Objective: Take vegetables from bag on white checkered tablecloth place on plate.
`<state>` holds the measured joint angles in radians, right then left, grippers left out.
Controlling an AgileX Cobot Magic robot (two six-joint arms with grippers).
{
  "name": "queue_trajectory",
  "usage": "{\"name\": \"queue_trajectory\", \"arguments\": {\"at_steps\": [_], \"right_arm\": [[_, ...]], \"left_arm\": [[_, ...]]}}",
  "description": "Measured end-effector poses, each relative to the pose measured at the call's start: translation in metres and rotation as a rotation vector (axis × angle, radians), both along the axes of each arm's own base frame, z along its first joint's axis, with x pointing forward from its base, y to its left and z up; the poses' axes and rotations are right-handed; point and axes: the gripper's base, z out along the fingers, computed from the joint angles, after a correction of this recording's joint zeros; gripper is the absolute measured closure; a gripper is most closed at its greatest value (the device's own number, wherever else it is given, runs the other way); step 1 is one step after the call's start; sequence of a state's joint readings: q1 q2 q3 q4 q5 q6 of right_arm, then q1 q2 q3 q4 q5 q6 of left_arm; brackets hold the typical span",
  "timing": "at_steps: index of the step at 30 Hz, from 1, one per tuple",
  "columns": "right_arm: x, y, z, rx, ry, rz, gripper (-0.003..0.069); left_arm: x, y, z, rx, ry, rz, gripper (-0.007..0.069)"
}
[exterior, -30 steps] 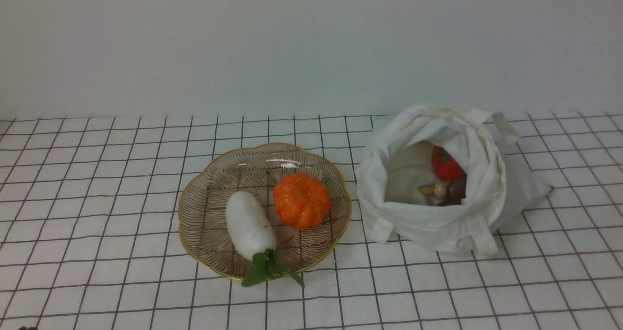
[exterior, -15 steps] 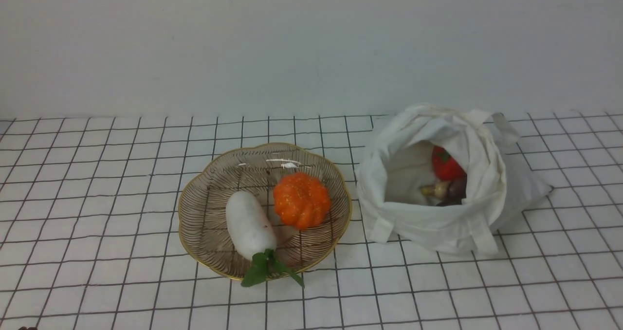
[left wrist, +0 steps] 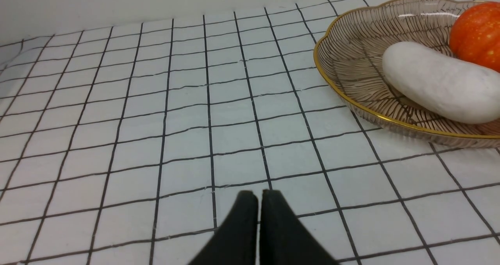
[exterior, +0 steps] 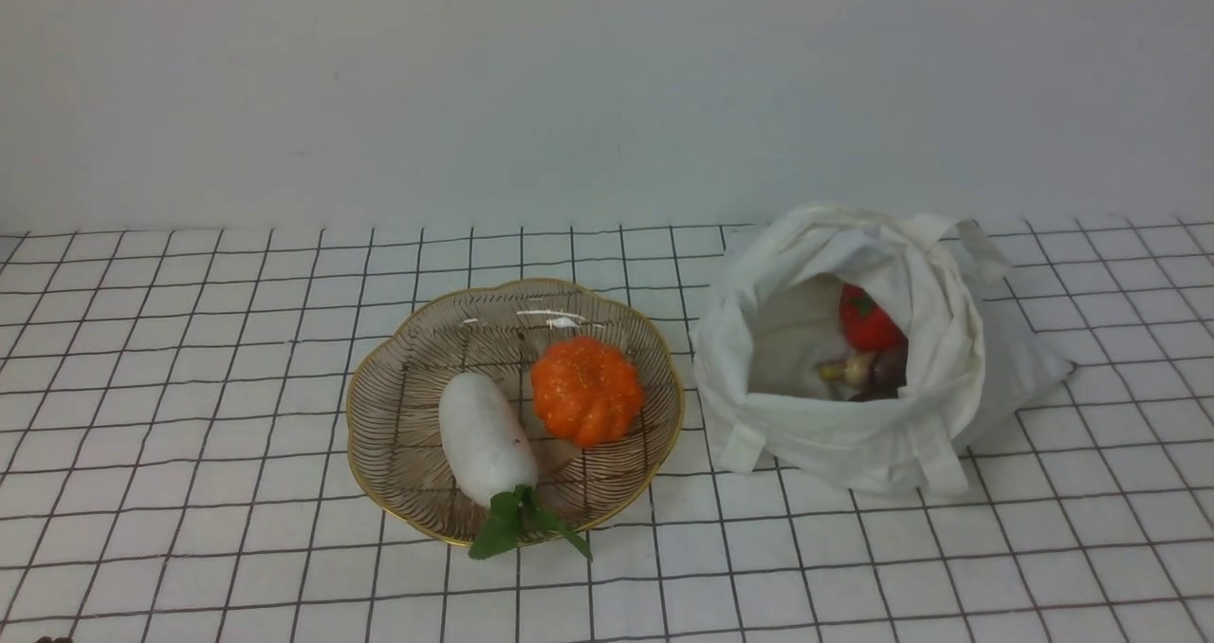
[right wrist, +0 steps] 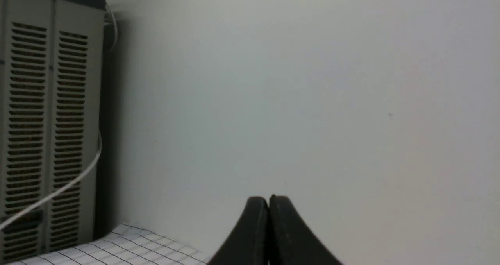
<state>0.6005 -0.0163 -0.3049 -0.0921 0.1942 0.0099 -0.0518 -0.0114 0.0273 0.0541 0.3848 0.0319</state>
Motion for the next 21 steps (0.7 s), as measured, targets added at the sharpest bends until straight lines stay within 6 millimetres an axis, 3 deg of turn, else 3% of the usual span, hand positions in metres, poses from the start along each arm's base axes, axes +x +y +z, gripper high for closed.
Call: {"name": "queue_trajectory", "arguments": {"at_steps": [4,8,13,21], "right_arm": [[0.01,0.001,-0.022,-0.032,0.064,-0.153,0.0673],[0.027,-0.005,-0.068,-0.079,0.207,-0.398,0.0673],[0.035,-0.012,-0.114,-0.117,0.39,-0.553,0.0673],[0.033,-0.015,-0.124,-0.136,0.495,-0.586,0.0673]], "left_arm": [[0.0,0.0,0.0,0.0,0.0,0.0,0.0633],[0.0,0.0,0.0,0.0,0.0,0.0,0.0633],[0.0,0.0,0.0,0.0,0.0,0.0,0.0633],[0.0,0.0,0.0,0.0,0.0,0.0,0.0633]]}}
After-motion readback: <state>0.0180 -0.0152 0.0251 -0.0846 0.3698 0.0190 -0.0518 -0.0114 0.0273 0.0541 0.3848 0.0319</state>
